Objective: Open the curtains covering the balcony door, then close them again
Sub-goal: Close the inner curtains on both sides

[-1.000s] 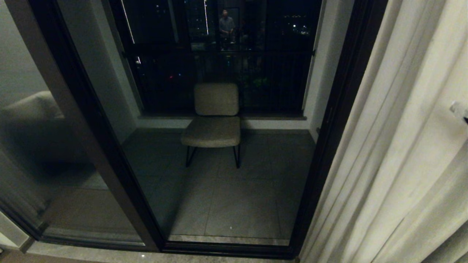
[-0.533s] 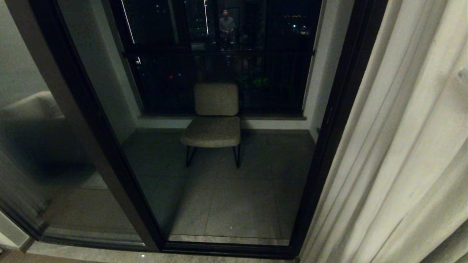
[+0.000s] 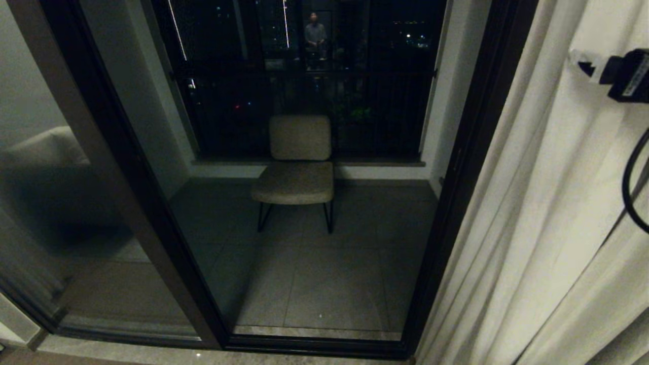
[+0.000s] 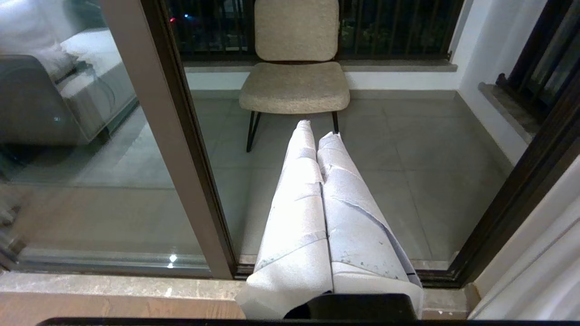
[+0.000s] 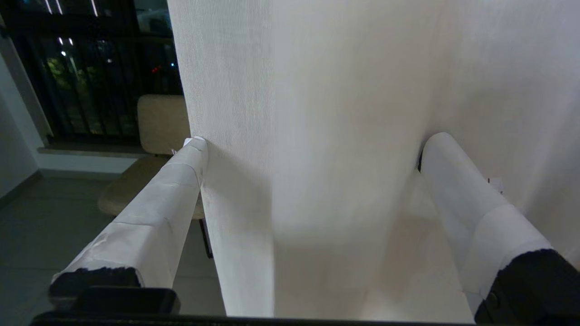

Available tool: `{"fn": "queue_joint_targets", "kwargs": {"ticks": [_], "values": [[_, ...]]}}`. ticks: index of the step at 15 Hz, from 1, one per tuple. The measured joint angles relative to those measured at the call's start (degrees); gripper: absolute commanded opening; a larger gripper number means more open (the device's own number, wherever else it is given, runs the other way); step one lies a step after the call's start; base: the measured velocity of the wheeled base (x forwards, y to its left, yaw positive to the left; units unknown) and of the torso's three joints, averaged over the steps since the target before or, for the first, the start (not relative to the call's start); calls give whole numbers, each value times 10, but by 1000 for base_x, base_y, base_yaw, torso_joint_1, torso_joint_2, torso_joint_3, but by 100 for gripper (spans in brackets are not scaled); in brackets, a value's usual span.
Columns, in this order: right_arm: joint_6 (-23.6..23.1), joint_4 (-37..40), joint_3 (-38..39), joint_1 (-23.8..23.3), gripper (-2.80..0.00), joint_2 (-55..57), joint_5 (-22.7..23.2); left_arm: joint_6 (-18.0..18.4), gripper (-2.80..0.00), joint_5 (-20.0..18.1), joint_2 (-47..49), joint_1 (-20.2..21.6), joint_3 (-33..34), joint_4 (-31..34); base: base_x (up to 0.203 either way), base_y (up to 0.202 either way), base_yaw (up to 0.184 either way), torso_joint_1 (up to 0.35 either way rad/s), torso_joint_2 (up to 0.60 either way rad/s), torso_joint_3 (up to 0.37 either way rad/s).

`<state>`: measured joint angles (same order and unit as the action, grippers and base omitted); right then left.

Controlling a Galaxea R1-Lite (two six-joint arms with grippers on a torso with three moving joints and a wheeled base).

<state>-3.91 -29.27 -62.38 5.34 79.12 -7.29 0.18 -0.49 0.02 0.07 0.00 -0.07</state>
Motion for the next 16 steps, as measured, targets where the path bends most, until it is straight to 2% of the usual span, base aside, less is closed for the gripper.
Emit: {"fn": "queue_joint_targets", "kwargs": {"ticks": [3, 10, 11, 16], "values": [[-5, -31, -46, 0, 0, 59, -6, 0, -280, 0, 0, 0, 0, 0, 0, 0, 0, 0, 0, 0], [-13, -38, -123, -3, 0, 140, -15, 0, -280, 1, 0, 0, 0, 0, 0, 0, 0, 0, 0, 0], [-14, -45, -127, -4, -280, 148, -15, 0, -280, 0, 0, 0, 0, 0, 0, 0, 0, 0, 0, 0], [-13, -59, -134, -3, -280, 168, -15, 0, -280, 0, 0, 0, 0, 0, 0, 0, 0, 0, 0, 0]]}}
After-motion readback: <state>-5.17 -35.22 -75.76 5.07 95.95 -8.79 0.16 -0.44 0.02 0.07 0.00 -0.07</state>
